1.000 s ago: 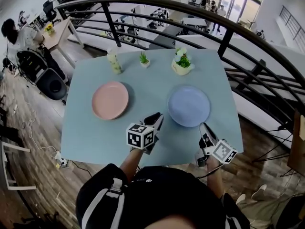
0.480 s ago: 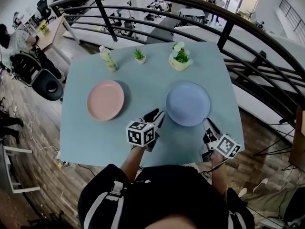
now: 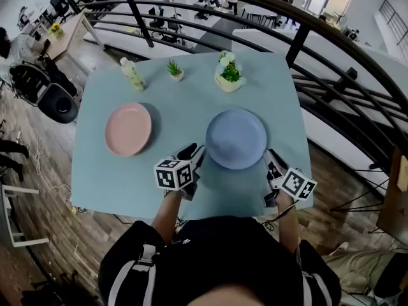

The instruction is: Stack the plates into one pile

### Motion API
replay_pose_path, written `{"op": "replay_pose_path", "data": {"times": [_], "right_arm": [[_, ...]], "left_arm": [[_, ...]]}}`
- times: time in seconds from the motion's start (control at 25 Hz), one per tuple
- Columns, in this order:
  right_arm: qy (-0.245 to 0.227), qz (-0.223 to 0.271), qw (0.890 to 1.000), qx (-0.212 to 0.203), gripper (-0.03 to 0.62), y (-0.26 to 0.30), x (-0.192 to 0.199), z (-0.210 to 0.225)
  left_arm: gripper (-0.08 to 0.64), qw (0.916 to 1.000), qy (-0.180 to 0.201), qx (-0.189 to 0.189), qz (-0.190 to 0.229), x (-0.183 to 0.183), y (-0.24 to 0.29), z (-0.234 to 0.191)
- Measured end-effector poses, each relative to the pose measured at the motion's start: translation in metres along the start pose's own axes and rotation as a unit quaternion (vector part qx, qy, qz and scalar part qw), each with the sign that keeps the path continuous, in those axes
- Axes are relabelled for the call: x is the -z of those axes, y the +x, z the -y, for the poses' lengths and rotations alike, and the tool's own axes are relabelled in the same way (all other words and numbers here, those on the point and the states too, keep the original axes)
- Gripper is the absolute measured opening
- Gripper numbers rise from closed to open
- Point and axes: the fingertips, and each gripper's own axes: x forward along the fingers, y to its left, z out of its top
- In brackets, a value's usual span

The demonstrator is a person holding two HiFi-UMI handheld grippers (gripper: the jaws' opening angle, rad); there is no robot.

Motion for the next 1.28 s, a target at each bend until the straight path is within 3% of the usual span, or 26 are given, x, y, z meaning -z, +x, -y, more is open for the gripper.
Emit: {"op": "replay_pose_path", "data": {"times": [0.4,0.72,0.92,1.28], "right_arm": [[0.005,-0.067,0.997,0.028,0.144,0.028,-0.013,0.060],[-0.029,-0.133,0.990,0.045,0.164,0.058,-0.002,0.080],[-0.049,-0.154,0.985,0.056,0.167,0.069,0.005,0.087],[-0.046,-0.183,0.980,0.060,0.161,0.075,0.024,0.091]], "left_arm": [[0.135,0.9959,-0.020,-0.055,-0.069,0.032,0.053,0.000],[0.137,0.9918,-0.049,-0.096,-0.069,0.034,0.065,-0.011],[0.137,0.9877,-0.047,-0.128,-0.077,0.036,0.063,-0.019],[0.135,0.9831,-0.074,-0.131,-0.105,0.054,0.072,-0.019]]}}
